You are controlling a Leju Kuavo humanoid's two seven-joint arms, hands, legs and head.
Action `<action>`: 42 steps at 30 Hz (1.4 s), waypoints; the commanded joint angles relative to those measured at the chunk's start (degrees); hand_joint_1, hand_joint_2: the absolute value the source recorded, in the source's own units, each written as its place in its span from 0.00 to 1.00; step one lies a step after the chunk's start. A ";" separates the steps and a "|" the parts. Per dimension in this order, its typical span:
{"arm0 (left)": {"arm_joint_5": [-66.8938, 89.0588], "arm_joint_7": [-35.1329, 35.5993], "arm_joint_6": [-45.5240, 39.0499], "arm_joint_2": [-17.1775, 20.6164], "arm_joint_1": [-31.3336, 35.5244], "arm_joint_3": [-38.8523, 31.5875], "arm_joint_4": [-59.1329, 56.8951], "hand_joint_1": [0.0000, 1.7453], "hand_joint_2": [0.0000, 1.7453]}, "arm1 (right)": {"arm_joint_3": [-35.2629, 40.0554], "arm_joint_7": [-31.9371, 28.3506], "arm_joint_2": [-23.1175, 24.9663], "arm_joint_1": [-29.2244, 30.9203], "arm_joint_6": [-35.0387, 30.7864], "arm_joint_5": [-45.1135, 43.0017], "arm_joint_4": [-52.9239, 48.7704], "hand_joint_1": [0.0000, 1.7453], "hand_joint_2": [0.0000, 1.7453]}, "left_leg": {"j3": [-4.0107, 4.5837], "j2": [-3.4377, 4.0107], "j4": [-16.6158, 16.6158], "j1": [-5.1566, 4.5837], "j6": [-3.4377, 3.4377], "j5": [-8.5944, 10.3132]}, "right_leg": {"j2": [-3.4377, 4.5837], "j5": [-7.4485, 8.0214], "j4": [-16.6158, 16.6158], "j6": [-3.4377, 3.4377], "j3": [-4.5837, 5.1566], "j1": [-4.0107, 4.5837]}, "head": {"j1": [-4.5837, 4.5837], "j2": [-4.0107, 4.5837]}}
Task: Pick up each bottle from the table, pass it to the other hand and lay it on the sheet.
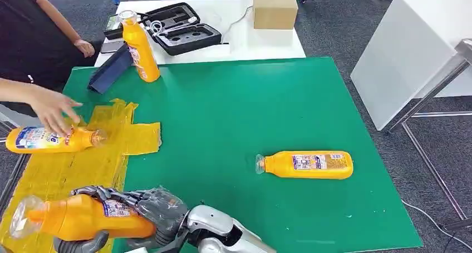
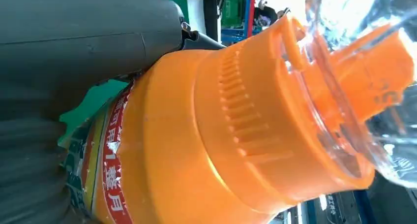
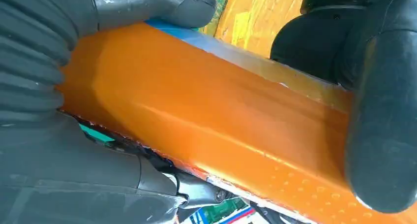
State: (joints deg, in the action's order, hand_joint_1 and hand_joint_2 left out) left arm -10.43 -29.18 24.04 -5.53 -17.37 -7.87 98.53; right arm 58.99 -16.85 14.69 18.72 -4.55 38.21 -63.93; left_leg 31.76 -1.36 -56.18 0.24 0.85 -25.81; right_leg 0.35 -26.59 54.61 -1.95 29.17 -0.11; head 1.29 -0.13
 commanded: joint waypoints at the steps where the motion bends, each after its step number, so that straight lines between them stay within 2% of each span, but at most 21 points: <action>1: 0.86 -0.07 -0.20 0.60 3.27 0.32 -3.02 1.00 1.00 | 4.01 -0.24 -1.14 0.08 0.59 0.88 3.07 1.00 1.00 | -0.09 -0.04 0.08 0.00 -0.02 0.03 | -0.12 -0.01 -0.08 0.00 -0.13 0.01 | 0.00 0.00; 9: 0.92 -0.66 0.20 0.19 3.27 -0.25 -2.97 1.00 1.00 | 2.48 0.64 -1.63 -0.42 -1.31 1.67 2.00 1.00 1.00 | -0.11 -0.06 0.08 0.01 -0.01 0.03 | -0.14 -0.01 -0.11 0.00 -0.16 0.02 | 0.00 0.00; 10: 1.30 -0.83 -0.18 0.08 3.31 -0.49 -2.79 1.00 1.00 | 2.05 1.04 -1.83 -0.52 -2.27 2.05 1.42 0.61 1.00 | -0.17 -0.06 0.09 0.04 -0.02 0.01 | -0.19 -0.02 -0.15 0.00 -0.25 0.05 | 0.00 0.00; 11: 1.54 -0.88 -0.35 -0.05 3.37 -0.76 -2.57 1.00 1.00 | 1.36 1.34 -2.11 -0.84 -3.29 2.38 0.36 0.00 1.00 | -0.13 -0.07 0.08 0.04 -0.02 0.02 | -0.18 -0.01 -0.13 0.00 -0.21 0.05 | 0.00 0.00; 13: 3.10 -1.13 -1.39 -0.32 3.66 -1.44 -2.00 1.00 1.00 | -0.70 2.41 -3.20 -1.41 -4.13 2.10 -2.58 0.00 1.00 | -0.11 -0.08 0.07 0.03 -0.01 0.02 | -0.18 -0.02 -0.11 0.00 -0.18 0.03 | 0.00 0.00; 14: 5.54 -1.93 -3.67 -0.75 3.82 -2.23 -1.46 1.00 1.00 | -2.46 3.82 -4.02 -2.06 -5.99 2.18 -4.55 0.00 0.00 | -0.13 -0.10 0.03 0.07 -0.02 0.00 | -0.25 -0.04 -0.12 0.00 -0.25 0.08 | 0.00 0.00; 16: 9.69 -3.25 -6.54 -1.43 3.71 -4.11 -0.19 1.00 1.00 | -4.09 5.40 -6.40 -4.59 -7.03 2.68 -10.05 0.00 0.00 | -0.06 -0.09 0.00 0.07 -0.01 -0.01 | -0.21 -0.03 -0.10 -0.01 -0.18 0.08 | 0.00 0.00; 19: 19.58 -5.51 -15.24 -2.35 5.53 -6.77 0.63 1.00 1.00 | -6.93 6.72 -9.92 -6.12 -8.13 3.46 -15.66 0.00 0.00 | -0.01 -0.13 0.01 0.03 0.01 0.02 | -0.20 -0.01 -0.08 -0.02 -0.11 0.04 | 0.00 0.00; 22: 26.15 -5.78 -21.67 -1.40 6.99 -7.85 -0.06 1.00 1.00 | -10.51 7.20 -12.95 -5.98 -8.82 3.73 -18.58 0.00 0.00 | -0.03 -0.13 -0.01 0.07 0.00 0.02 | -0.22 0.00 -0.09 -0.02 -0.17 0.07 | -0.02 0.00; 24: 28.91 -6.20 -24.40 -0.76 7.57 -8.36 -0.81 1.00 1.00 | -12.86 7.63 -15.02 -4.77 -7.88 2.18 -20.11 0.00 0.00 | -0.05 -0.16 -0.02 0.05 -0.01 0.03 | -0.31 -0.01 -0.09 -0.02 -0.21 0.06 | -0.02 0.00; 27: 40.75 -6.23 -33.73 0.65 9.21 -7.31 -2.64 1.00 1.00 | -17.77 7.17 -20.83 -2.14 -3.77 -3.64 -22.94 0.00 0.00 | -0.03 -0.18 -0.06 0.04 0.03 0.03 | -0.28 0.01 -0.08 -0.05 -0.21 0.05 | -0.02 0.00; 29: 41.02 -6.00 -34.14 0.88 9.70 -6.77 -3.12 1.00 1.00 | -19.32 6.30 -21.88 -1.96 -2.55 -4.96 -23.43 0.00 0.00 | -0.04 -0.15 -0.10 0.05 0.04 0.03 | -0.29 0.01 -0.07 -0.07 -0.24 0.06 | -0.02 0.00; 30: 45.35 -5.20 -37.66 1.55 9.76 -6.11 -3.50 1.00 1.00 | -19.93 6.24 -22.16 -2.11 -2.03 -4.62 -23.64 0.00 0.00 | -0.01 -0.22 -0.12 0.04 0.07 0.05 | -0.39 0.02 -0.08 -0.09 -0.26 0.06 | -0.02 0.00; 33: 62.69 0.73 -48.32 3.88 10.78 -2.01 -7.82 1.00 1.00 | -21.64 7.46 -28.62 0.16 2.05 -7.47 -24.50 0.00 0.00 | -0.03 -0.34 -0.06 -0.03 0.04 0.07 | -0.45 -0.01 -0.08 -0.07 -0.24 -0.04 | 0.00 0.00; 35: 73.77 6.19 -52.22 5.51 11.37 0.40 -12.80 1.00 1.00 | -23.57 7.80 -34.10 1.47 6.50 -10.64 -24.70 0.00 0.00 | -0.10 -0.30 -0.02 -0.09 0.06 0.08 | -0.38 0.02 -0.09 -0.07 -0.29 -0.10 | 0.00 0.00; 37: 76.89 8.38 -51.38 6.90 12.14 2.11 -17.89 1.00 1.00 | -25.03 7.72 -38.60 2.48 10.43 -13.24 -24.57 0.00 0.00 | -0.13 -0.36 0.02 -0.20 0.08 0.12 | -0.40 0.02 -0.10 -0.10 -0.24 -0.21 | 0.02 0.00; 38: 78.36 8.76 -51.96 7.27 12.63 2.80 -21.18 1.00 1.00 | -26.09 7.58 -40.73 3.14 12.03 -14.10 -24.53 0.00 1.00 | -0.13 -0.42 0.01 -0.19 0.08 0.13 | -0.51 0.01 -0.12 -0.11 -0.32 -0.20 | 0.00 0.00; 42: 82.11 10.06 -51.87 7.62 14.10 5.35 -27.20 1.00 1.00 | -26.97 8.45 -43.72 5.48 15.80 -15.13 -24.52 0.00 1.00 | -0.06 -0.30 -0.03 -0.29 0.08 0.10 | -0.33 0.03 -0.03 -0.11 -0.17 -0.31 | 0.02 0.00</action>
State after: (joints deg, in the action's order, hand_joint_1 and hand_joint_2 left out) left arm 67.13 -21.07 -27.63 -1.16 -8.05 -9.59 88.82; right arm 35.54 -9.42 -16.90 18.35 6.11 25.07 -88.10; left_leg 31.77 -1.57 -56.26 0.05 0.91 -25.77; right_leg 0.21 -26.54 54.59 -2.02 29.09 -0.32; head 1.31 -0.13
